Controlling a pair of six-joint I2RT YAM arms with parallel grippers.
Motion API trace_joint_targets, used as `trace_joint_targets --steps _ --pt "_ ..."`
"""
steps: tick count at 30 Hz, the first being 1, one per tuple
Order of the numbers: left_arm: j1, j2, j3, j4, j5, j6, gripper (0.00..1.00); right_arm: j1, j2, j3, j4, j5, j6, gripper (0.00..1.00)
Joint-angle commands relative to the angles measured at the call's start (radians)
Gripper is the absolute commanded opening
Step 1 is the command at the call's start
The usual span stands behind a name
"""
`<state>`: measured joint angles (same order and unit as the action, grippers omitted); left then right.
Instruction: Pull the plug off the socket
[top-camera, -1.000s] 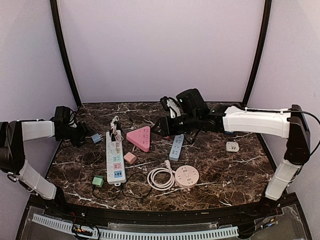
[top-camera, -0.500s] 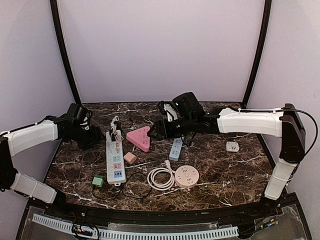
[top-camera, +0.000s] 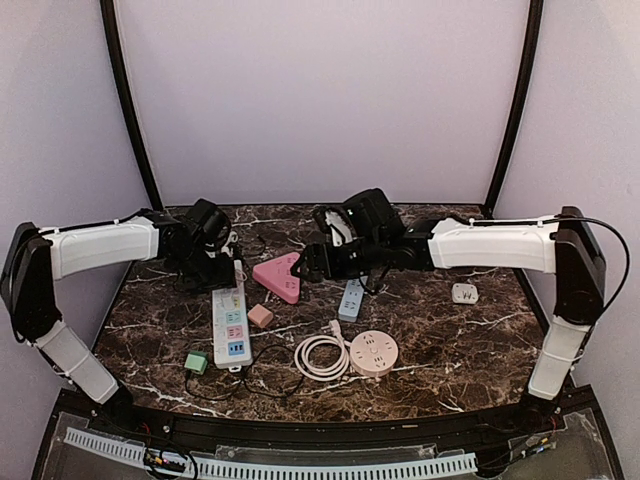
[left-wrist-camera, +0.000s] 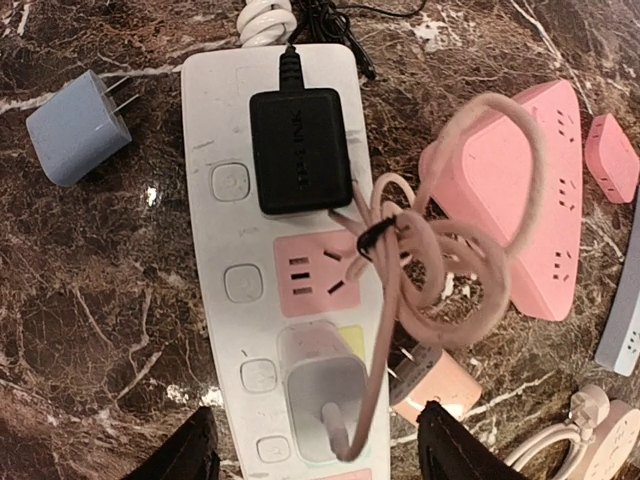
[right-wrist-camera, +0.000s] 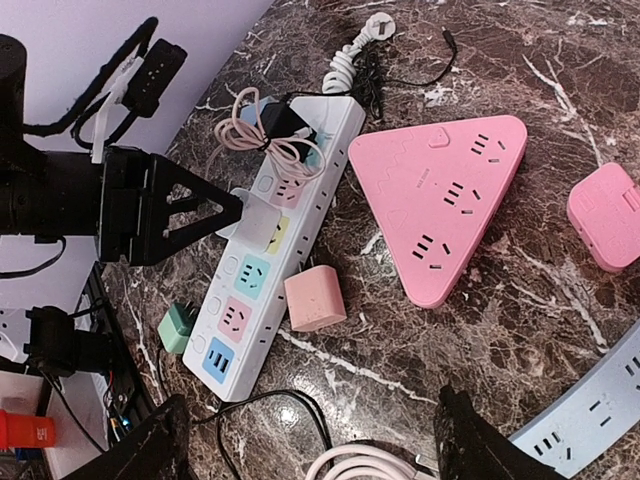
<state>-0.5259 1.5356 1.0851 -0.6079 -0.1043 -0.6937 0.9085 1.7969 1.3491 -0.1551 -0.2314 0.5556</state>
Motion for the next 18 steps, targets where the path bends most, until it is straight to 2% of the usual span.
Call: trace_joint_targets --steps 1,8,14,18 --pt "-0.003 0.071 0.072 -0.089 -0.082 0.001 0.65 -0.008 0.021 0.025 0.046 -0.002 0.014 0.8" --pt "-0.006 0.169 0.149 -0.109 -0.066 0.022 0.52 -0.008 0.076 0.056 0.074 -0.048 0.035 0.78" --pt "-0.016 0.198 0.165 -0.135 -0.043 0.031 0.46 -0.008 0.149 0.1 0.106 -0.105 0.058 0.74" --pt "-0.02 0.212 0.167 -0.142 -0.033 0.034 0.37 -0.008 0.226 0.148 0.127 -0.16 0.091 0.7"
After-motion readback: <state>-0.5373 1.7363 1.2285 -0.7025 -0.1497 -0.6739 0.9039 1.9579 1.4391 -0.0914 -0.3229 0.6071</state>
